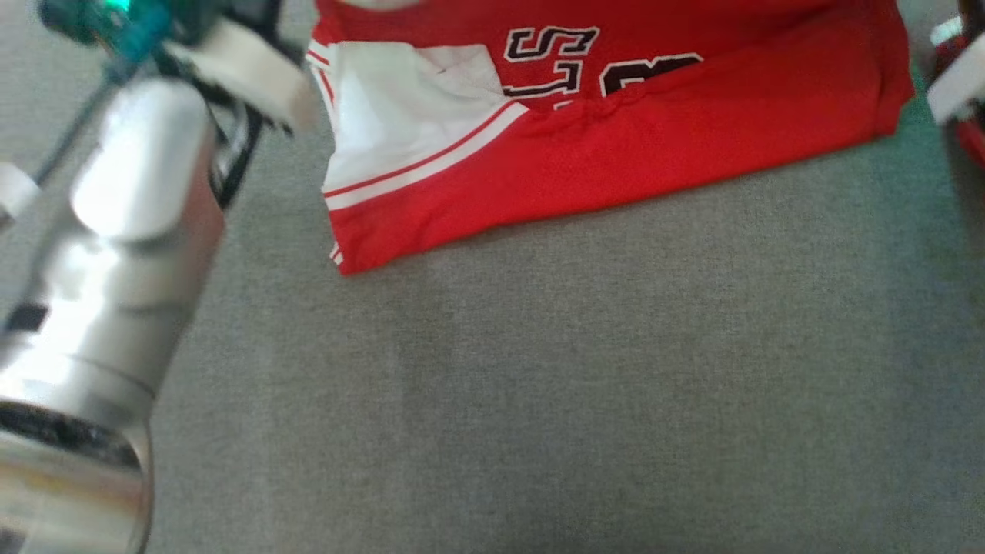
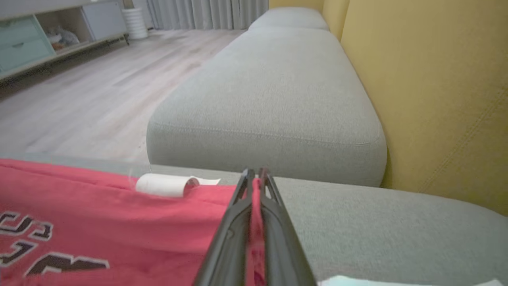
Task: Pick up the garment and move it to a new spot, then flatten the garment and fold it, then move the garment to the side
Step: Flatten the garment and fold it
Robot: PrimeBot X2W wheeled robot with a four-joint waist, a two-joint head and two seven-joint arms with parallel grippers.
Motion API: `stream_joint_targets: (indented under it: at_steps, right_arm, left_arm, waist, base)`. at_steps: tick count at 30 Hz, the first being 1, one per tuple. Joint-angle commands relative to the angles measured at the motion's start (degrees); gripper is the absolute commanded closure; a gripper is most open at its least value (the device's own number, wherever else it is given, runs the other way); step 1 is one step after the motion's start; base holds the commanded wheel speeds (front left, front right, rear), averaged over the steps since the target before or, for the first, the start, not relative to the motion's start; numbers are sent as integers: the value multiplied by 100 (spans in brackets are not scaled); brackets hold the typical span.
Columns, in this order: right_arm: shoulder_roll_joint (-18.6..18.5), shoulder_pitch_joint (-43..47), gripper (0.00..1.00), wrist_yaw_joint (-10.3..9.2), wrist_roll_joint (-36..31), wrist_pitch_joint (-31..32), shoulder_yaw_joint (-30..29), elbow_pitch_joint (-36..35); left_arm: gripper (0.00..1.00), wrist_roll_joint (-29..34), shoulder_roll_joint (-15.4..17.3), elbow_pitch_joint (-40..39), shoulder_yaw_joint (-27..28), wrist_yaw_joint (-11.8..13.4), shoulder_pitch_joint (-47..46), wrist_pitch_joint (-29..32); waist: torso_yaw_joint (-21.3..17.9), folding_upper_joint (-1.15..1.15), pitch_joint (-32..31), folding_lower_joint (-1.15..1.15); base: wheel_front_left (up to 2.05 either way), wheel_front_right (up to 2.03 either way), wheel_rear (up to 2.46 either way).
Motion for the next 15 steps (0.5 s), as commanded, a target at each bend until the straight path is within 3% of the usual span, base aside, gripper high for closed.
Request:
stream_joint_targets:
  at_steps: [1, 5, 9, 15]
  right_arm:
    - [-173, 115, 100, -5, 47, 18, 84, -156]
    - [-560, 404, 100, -5, 43, 180, 621, -239]
    - [-882, 568, 100, -5, -29, 329, 1077, -198]
    - [-1185, 684, 100, -5, -66, 601, 1741, -190]
  left_arm:
    - [100, 42, 242, -186, 89, -21, -92, -33]
    - [100, -14, 345, -436, -273, -133, 418, 100]
    - [100, -315, 539, -949, -930, -171, 976, 715]
    - [100, -1162, 1233, -2092, -1945, -175, 1408, 1738]
  waist:
    - [69, 0, -72, 1]
    - [187, 0, -201, 1]
    - [256, 0, -273, 1]
    - [313, 0, -304, 1]
  base:
    - [0, 0, 0]
    - [0, 0, 0]
    - [0, 0, 0]
    - [0, 0, 0]
